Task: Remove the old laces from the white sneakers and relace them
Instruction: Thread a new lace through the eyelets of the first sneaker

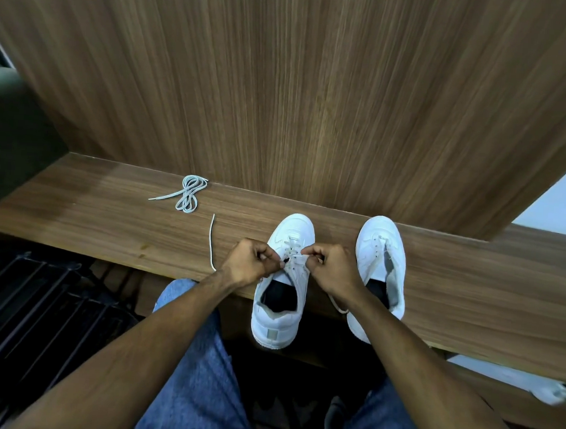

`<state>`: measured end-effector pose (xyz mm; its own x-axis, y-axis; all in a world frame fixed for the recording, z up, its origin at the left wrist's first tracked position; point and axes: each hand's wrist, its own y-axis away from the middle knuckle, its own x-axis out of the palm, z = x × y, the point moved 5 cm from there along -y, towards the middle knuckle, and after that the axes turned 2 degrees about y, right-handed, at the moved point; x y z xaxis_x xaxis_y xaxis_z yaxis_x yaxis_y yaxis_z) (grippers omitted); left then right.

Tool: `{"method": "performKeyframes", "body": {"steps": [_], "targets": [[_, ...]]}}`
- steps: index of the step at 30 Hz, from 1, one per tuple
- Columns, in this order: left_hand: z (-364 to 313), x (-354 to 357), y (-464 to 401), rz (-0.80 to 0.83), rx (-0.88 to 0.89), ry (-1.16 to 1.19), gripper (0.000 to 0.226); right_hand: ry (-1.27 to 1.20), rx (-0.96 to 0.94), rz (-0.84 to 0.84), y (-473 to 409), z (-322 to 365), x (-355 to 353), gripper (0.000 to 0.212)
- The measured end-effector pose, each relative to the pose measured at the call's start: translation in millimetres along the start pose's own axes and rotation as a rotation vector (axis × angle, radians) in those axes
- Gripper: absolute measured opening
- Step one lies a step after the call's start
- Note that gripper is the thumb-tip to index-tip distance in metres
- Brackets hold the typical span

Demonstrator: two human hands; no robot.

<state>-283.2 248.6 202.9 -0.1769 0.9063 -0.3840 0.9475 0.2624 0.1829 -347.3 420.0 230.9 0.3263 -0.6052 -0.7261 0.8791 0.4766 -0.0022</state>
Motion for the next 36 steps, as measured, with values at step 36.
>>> {"method": "performKeyframes", "body": {"steps": [36], "targets": [[10, 2, 11, 0.064, -0.402, 0.327, 0.013, 0.196, -0.045, -0.044, 7, 20, 39, 0.014]]}}
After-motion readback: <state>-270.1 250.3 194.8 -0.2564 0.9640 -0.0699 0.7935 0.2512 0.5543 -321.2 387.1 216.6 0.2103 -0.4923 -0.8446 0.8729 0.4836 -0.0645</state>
